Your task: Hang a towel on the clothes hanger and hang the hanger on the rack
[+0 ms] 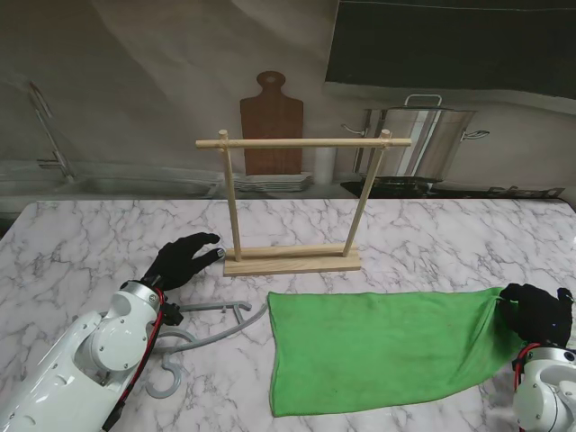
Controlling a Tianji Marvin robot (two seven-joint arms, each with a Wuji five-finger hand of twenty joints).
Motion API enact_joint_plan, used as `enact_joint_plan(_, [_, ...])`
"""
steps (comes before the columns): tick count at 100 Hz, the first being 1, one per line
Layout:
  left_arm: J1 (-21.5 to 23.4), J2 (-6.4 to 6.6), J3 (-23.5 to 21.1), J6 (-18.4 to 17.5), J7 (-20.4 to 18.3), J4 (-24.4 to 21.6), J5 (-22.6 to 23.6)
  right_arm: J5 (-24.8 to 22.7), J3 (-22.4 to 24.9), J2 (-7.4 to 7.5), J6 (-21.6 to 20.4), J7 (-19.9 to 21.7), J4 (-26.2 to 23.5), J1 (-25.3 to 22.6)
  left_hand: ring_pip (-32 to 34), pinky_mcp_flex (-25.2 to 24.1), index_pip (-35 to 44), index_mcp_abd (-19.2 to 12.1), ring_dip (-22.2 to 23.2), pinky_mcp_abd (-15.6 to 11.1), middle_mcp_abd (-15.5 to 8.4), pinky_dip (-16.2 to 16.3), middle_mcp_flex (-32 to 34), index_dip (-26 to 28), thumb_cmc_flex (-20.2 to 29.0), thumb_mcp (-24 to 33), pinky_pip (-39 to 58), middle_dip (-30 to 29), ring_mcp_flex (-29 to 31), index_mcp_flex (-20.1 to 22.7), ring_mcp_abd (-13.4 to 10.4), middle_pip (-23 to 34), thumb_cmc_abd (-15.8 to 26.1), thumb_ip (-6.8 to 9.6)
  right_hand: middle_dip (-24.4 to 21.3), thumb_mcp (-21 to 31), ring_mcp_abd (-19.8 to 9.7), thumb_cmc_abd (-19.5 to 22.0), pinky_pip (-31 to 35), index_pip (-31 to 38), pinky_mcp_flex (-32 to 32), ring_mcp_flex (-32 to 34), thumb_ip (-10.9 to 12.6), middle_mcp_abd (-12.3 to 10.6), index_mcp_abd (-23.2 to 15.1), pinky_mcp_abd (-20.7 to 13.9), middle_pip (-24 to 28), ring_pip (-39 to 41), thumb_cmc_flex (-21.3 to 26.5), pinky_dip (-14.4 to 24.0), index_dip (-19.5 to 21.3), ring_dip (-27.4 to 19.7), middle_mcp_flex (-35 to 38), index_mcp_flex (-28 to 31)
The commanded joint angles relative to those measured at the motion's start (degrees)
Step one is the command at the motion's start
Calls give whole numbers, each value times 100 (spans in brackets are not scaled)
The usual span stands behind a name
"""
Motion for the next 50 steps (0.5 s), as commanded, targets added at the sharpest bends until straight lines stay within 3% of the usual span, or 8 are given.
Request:
enact_joint_plan(1, [17,-10,6,-11,-66,-13,-12,-34,-59,-14,-21,45,-168,-62,-50,-98,-100,-35,18,18,-2,122,-151,-28,-10,-40,-3410,-4,-69,-178,-51,-41,350,-42,219,-134,5,525,256,816,-22,220,-5,96,52,139,222,176,253,-76,354,203,176,277])
enact_joint_plan(50, [36,-14,-18,-12,-52,-24,-21,-287,-533,20,127,603,-1403,-340,-51,-98,-99,-33,19,18,2,140,-156,-28,-9,-39,-3428,-4,-70,-175,-55,-42,360,-41,532,150,171,446,834,906,149,754,-40,318,332,333,475,476,231,-46,678,437,450,404])
